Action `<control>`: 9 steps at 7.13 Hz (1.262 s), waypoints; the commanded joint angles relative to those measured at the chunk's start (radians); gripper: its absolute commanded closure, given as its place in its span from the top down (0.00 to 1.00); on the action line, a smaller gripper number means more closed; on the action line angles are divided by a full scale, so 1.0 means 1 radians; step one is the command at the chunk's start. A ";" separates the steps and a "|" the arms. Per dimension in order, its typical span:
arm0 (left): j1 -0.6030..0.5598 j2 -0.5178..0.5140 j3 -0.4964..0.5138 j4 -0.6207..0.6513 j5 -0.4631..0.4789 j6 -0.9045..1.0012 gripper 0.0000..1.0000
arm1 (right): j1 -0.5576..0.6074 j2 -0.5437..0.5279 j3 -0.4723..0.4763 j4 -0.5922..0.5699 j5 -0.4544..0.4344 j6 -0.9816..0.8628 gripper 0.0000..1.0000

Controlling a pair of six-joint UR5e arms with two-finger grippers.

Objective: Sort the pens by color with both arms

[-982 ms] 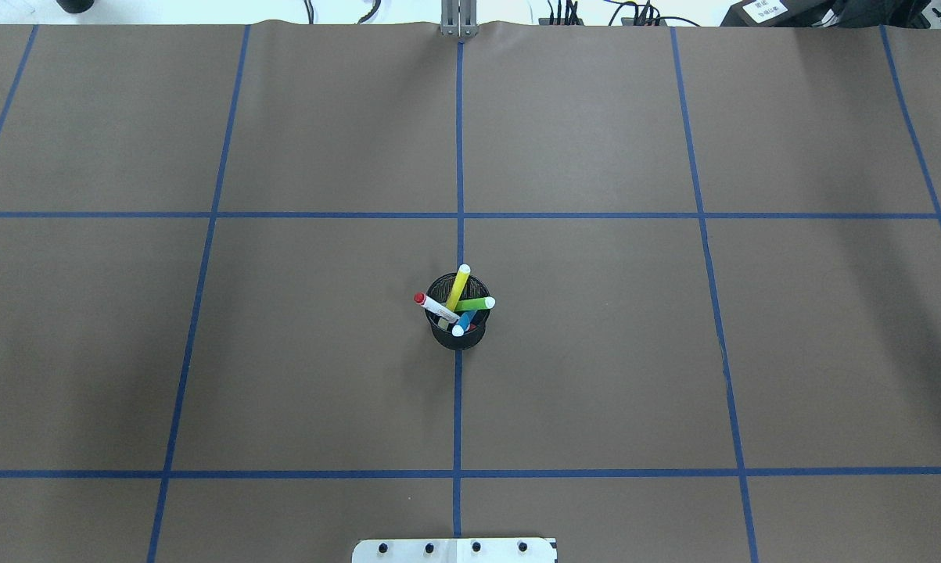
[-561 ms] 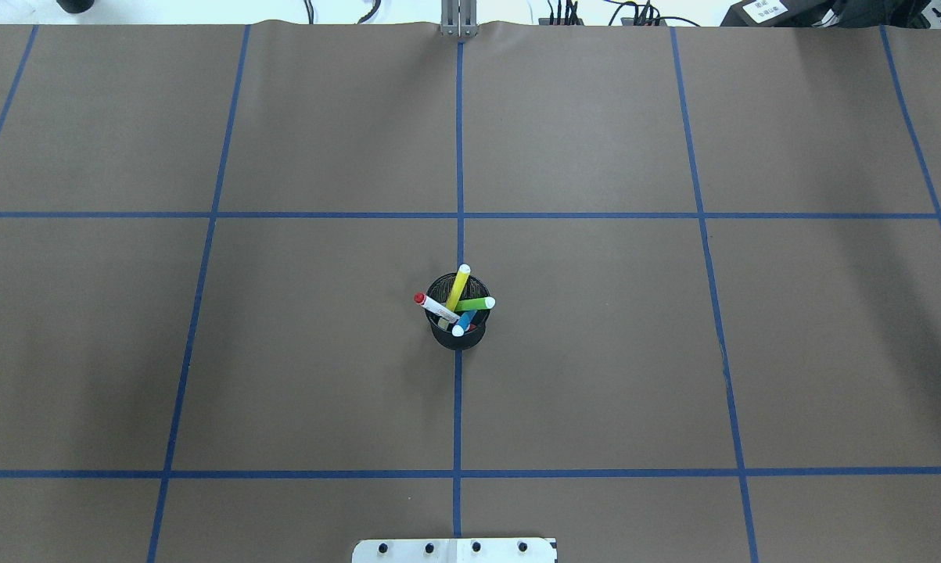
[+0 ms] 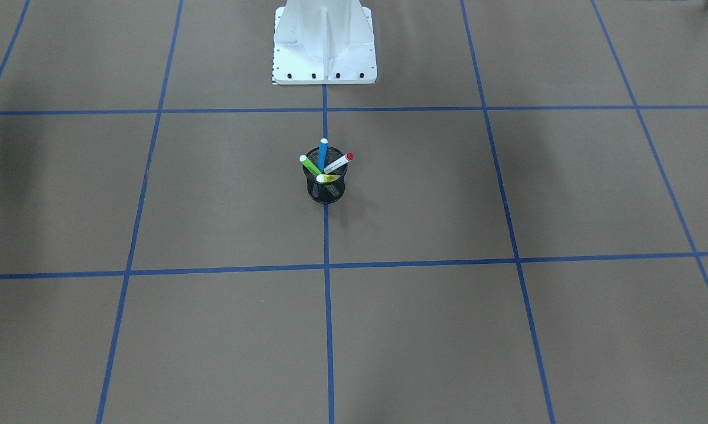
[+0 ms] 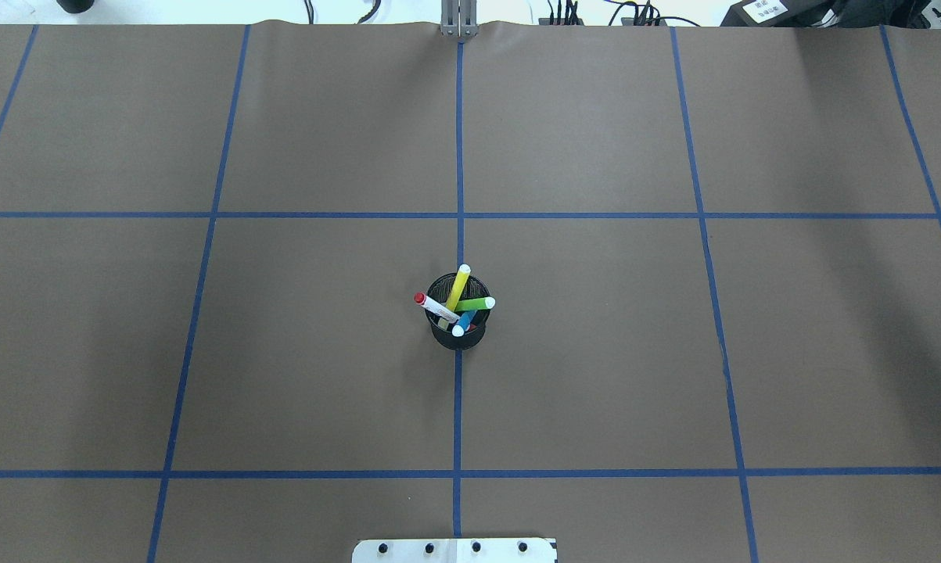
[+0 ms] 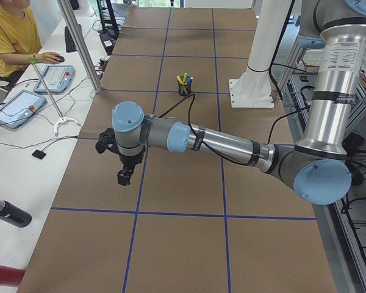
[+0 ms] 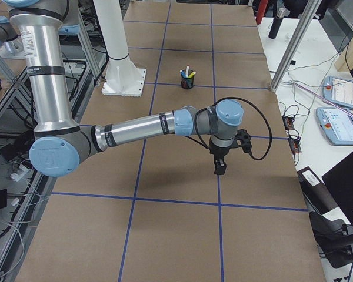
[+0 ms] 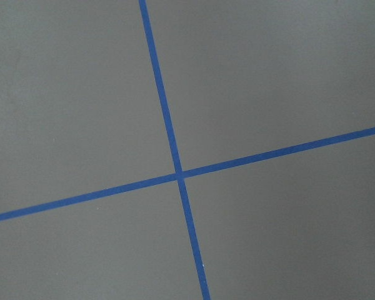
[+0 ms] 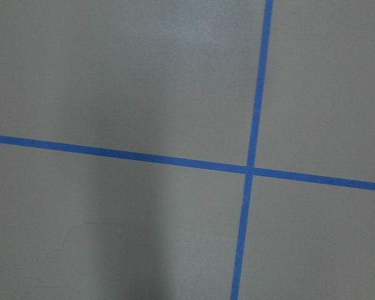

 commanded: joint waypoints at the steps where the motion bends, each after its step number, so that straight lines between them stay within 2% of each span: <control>1: 0.002 0.006 -0.004 -0.163 -0.011 -0.004 1.00 | -0.082 0.078 0.022 -0.001 0.044 0.000 1.00; 3: 0.054 -0.014 -0.001 -0.181 -0.025 -0.009 1.00 | -0.186 0.179 0.026 -0.001 0.051 0.072 1.00; 4: 0.083 -0.029 -0.009 -0.193 -0.025 -0.106 1.00 | -0.236 0.236 0.036 0.001 0.051 0.191 1.00; 7: 0.198 -0.100 -0.007 -0.285 -0.025 -0.438 1.00 | -0.382 0.313 0.165 0.004 0.046 0.587 1.00; 8: 0.249 -0.130 -0.007 -0.290 -0.023 -0.495 1.00 | -0.425 0.335 0.171 0.063 0.039 0.737 1.00; 9: 0.283 -0.149 -0.006 -0.290 -0.023 -0.545 1.00 | -0.488 0.338 0.173 0.146 -0.024 0.914 1.00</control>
